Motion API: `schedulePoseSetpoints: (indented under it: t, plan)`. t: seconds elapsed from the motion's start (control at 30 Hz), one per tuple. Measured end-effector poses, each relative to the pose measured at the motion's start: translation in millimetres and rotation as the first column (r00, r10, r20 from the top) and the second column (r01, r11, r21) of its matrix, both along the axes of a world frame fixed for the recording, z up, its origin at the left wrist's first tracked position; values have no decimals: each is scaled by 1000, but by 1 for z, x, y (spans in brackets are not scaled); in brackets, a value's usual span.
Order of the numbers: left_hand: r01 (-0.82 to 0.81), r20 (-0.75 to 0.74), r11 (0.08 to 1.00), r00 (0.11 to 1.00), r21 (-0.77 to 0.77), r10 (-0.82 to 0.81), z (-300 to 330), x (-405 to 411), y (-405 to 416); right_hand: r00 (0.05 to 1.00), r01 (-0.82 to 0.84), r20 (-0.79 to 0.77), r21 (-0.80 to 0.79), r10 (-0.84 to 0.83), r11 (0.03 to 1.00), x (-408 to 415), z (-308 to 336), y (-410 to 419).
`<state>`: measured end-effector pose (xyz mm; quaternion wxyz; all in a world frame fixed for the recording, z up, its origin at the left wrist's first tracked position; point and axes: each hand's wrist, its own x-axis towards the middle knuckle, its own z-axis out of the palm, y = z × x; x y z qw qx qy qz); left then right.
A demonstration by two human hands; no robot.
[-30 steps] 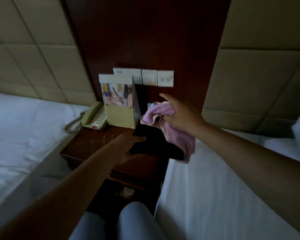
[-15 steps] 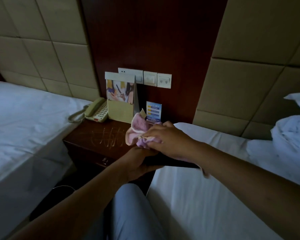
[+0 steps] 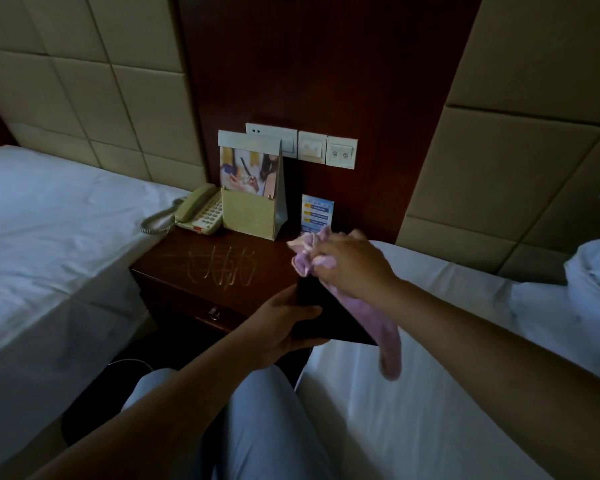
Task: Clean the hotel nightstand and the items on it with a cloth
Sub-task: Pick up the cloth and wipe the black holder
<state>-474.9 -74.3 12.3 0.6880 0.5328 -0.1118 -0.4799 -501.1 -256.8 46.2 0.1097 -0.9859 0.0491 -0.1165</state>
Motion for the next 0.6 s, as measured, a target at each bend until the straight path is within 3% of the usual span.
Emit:
schedulePoseSetpoints:
  t: [0.07,0.2,0.3,0.4,0.47,0.6]
  plan:
    - [0,-5,1000,1000,-26,0,3,1,-4,998,34,52,52,-36,998,6,5,4]
    - [-76,-42,996,996,-46,74,6,13,3,989,-141,37,-52,143,989,-10,-1,28]
    - [-51,-84,998,995,-47,47,3,16,7,996,-59,-71,-66,54,996,3,2,8]
    - [-42,-103,998,994,-37,38,5,16,0,999,11,55,-180,-1,984,12,0,16]
    - [-81,-119,995,990,-63,73,8,21,2,979,-75,171,-194,109,978,4,-11,32]
    - [-181,-197,971,969,-155,149,10,29,16,966,-254,41,-65,257,965,-19,-9,32]
